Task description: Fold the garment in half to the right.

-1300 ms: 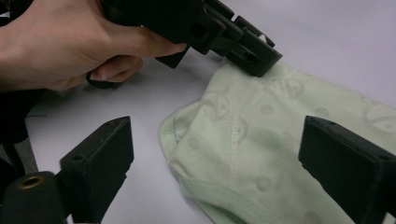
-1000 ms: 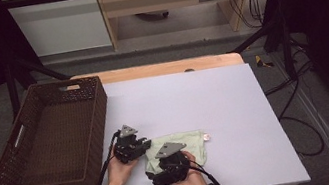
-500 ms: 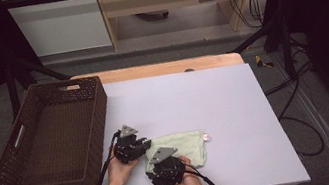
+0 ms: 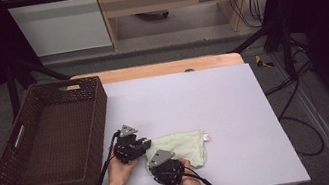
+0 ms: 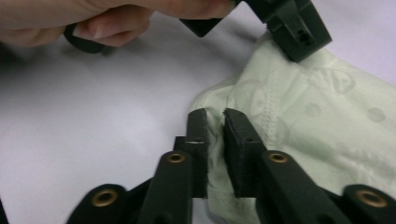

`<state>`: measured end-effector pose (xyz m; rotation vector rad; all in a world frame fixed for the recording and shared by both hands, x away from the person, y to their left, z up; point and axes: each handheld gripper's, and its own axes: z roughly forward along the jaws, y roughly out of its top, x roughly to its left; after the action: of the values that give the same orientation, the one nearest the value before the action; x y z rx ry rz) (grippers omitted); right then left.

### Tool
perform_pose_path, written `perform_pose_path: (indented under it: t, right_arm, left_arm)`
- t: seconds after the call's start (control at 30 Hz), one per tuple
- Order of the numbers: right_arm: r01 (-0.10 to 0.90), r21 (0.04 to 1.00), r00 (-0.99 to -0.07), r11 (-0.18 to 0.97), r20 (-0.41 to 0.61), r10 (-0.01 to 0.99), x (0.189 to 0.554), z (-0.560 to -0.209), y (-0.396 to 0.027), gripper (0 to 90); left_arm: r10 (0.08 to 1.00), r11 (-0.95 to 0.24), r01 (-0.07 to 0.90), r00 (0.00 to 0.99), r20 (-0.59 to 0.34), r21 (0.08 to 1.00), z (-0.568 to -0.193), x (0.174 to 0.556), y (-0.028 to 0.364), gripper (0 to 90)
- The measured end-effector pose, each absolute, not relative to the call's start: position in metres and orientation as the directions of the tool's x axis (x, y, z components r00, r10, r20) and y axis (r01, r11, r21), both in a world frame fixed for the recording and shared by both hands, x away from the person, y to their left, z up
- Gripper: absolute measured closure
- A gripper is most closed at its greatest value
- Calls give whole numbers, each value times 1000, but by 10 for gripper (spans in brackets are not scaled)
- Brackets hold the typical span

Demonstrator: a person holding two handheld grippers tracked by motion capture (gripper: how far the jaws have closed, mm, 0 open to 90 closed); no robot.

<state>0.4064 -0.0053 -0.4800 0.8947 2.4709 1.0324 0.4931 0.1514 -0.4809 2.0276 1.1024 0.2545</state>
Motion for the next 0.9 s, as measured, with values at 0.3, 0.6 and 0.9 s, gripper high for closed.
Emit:
perform_pose_path:
  t: [0.3,0.6,0.9]
  right_arm:
    - [459,743,-749,487,30,662,410,-475,-13,869]
    - [479,771,-757,420,119,643,409,-462,-25,871]
    - [497,785,-743,371,163,649,405,-456,-34,871]
  left_arm:
    - [782,-287,622,592,-197,729,-477,492,152,750]
    - [787,-275,614,586,-194,740,-463,485,152,753]
    - [785,-317,582,604,-137,749,-447,477,142,753]
